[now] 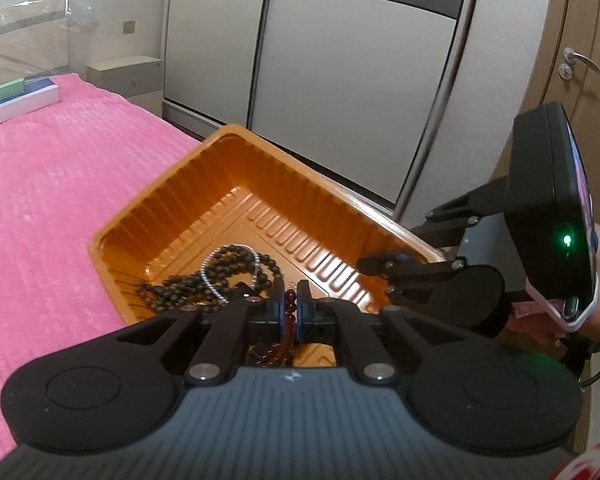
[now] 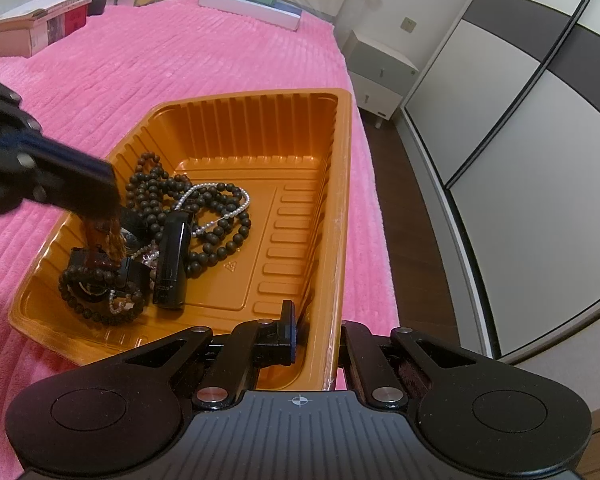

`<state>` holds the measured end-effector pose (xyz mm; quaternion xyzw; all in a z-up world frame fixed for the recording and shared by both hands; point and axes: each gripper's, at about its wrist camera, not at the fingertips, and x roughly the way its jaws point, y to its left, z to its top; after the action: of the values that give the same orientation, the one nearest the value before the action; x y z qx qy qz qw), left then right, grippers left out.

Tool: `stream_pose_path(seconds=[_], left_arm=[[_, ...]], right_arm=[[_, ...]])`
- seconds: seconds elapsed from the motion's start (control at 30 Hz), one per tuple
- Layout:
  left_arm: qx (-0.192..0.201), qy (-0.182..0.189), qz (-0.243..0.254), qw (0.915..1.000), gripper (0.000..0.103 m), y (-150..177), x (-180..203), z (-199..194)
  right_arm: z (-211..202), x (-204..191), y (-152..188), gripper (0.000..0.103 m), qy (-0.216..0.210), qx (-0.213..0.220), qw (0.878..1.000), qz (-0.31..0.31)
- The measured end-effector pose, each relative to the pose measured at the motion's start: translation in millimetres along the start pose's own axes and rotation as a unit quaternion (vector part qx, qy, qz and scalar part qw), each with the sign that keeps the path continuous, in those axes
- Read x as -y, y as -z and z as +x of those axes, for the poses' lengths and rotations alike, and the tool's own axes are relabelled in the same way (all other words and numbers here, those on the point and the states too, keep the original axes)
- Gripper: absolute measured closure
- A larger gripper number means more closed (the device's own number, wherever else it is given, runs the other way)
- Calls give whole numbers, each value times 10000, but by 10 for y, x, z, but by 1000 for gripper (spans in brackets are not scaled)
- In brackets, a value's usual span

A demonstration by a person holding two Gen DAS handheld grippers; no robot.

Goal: Organize jewelry
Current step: 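Carry the red bead bracelet over the tray and release it with the left gripper, then move the left gripper to the small pearl earring and grasp it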

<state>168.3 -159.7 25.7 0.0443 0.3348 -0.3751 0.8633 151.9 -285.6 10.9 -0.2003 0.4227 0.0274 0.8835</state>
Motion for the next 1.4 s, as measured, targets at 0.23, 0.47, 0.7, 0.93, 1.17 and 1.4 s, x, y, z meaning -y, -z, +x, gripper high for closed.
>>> stream_pose_path(seconds=[0.23, 0.47, 0.7, 0.93, 1.17, 1.4], left_arm=[[-126, 72, 39, 9999, 99, 26, 55, 105], [-115, 57, -95, 9999, 83, 27, -38, 88], [186, -537, -446, 9974, 83, 57, -495, -287], [455, -1529, -996, 9822, 83, 420, -1058, -772], [414, -2893, -1175, 9491, 82, 1013, -1507, -1102], [214, -3134, -1350, 9397, 79, 1444, -1682, -1070]], right_arm=[[0, 1, 2, 98, -2, 2, 10000, 2], [-4, -12, -4, 98, 5, 2, 10000, -9], [0, 1, -4, 98, 3, 3, 10000, -7], [10, 4, -6, 98, 15, -3, 10000, 11], [10, 5, -13, 98, 4, 14, 10000, 32], [10, 11, -1, 98, 2, 14, 10000, 31]])
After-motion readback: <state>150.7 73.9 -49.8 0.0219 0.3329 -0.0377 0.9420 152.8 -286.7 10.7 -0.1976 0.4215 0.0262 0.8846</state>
